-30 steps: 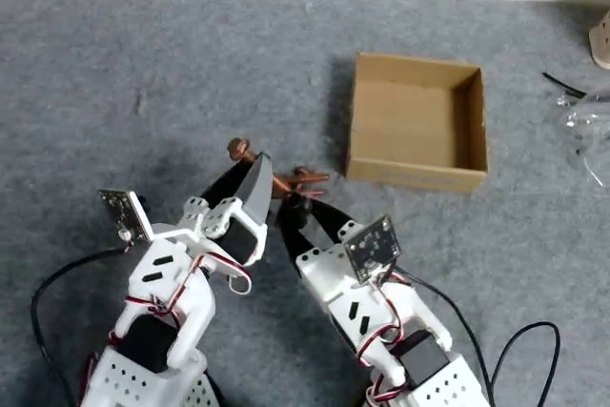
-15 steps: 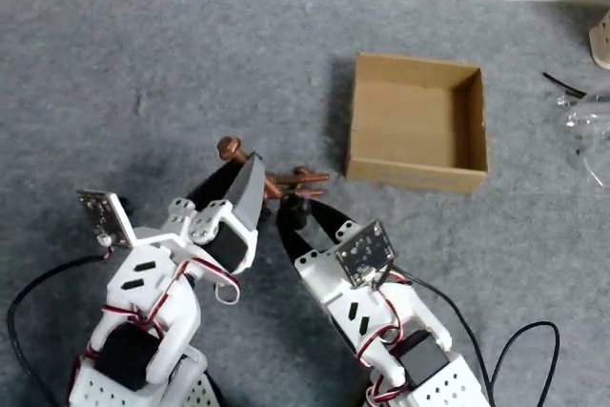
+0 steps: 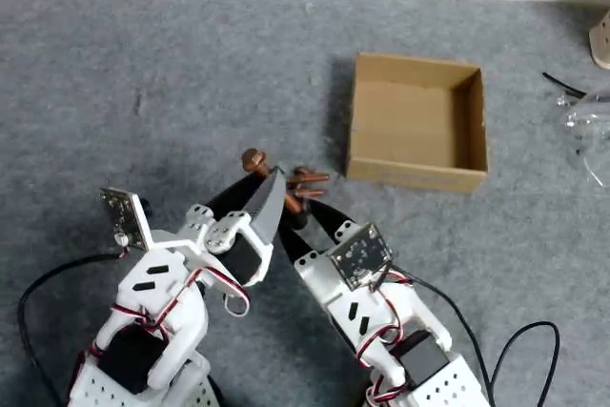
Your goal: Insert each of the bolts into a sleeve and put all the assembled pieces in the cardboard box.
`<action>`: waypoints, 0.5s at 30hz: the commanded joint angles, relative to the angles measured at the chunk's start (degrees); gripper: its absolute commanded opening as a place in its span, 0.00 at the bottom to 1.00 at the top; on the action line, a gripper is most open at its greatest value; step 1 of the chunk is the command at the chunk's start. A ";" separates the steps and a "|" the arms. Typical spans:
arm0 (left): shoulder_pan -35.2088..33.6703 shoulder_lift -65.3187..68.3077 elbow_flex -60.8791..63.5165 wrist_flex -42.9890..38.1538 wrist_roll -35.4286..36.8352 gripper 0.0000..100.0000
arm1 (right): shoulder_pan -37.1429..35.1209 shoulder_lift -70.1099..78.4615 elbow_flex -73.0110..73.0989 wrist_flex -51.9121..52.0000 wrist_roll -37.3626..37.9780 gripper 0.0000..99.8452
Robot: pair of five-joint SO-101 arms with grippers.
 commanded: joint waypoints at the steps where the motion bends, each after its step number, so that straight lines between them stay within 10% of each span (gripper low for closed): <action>1: 0.40 0.04 -0.48 0.09 -0.44 0.00 | -0.31 -1.19 6.73 0.04 0.88 0.00; 15: -3.12 0.04 4.88 -0.18 -0.53 0.00 | -0.31 -1.19 6.64 0.04 1.05 0.00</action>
